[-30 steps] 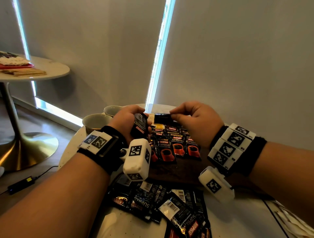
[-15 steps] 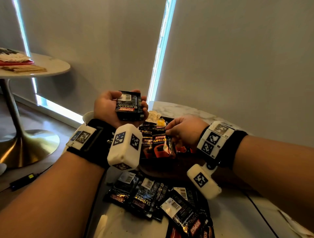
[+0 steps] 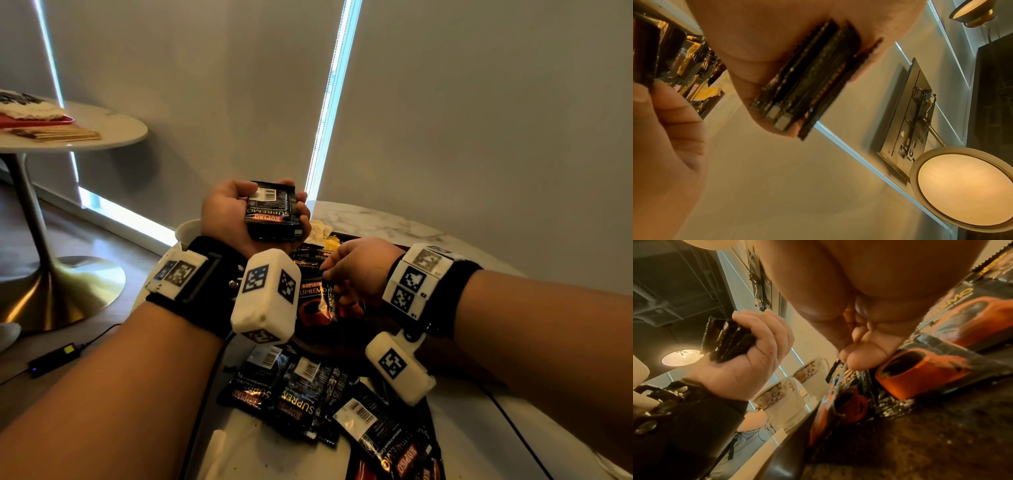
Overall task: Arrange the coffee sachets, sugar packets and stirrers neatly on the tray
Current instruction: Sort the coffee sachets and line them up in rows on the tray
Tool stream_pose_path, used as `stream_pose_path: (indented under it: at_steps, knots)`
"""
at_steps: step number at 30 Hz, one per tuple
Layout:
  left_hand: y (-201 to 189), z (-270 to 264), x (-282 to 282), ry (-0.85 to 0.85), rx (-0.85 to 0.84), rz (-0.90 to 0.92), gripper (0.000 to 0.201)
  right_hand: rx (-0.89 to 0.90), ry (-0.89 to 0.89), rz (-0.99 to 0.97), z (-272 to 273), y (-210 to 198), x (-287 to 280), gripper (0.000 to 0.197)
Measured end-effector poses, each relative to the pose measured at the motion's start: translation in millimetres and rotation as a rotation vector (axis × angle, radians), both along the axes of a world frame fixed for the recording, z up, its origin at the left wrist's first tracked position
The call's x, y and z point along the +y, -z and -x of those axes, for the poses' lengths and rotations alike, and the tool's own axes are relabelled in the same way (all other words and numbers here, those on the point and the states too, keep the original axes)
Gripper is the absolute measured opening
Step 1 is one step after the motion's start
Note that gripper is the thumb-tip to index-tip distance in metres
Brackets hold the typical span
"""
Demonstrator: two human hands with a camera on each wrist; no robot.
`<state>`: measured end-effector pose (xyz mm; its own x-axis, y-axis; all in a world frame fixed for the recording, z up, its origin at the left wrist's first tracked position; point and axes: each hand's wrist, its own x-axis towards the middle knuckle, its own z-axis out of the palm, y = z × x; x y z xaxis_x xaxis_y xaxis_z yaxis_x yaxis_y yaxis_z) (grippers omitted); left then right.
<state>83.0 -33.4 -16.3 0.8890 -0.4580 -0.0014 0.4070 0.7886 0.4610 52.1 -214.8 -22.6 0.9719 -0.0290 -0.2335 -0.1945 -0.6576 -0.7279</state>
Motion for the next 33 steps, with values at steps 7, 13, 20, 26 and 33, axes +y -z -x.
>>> stream_pose_path:
  at_steps: [7,13,20,26,33]
  knots:
    - [1,1,-1,0.010,-0.003,-0.007,0.044,0.002,0.039,0.031,-1,-1,4,0.013]
    - [0,3,-1,0.006,-0.001,-0.027,0.045,0.018,0.004,0.140,-9,-2,4,0.005]
    - [-1,3,-2,0.003,0.015,-0.034,0.046,0.062,0.020,0.157,-12,0,4,0.010]
    - [0,5,-4,-0.004,-0.005,-0.034,0.047,0.071,0.042,0.122,-11,0,4,0.006]
    - [1,6,-4,0.002,-0.026,-0.060,0.046,0.105,0.024,0.022,3,-15,4,0.002]
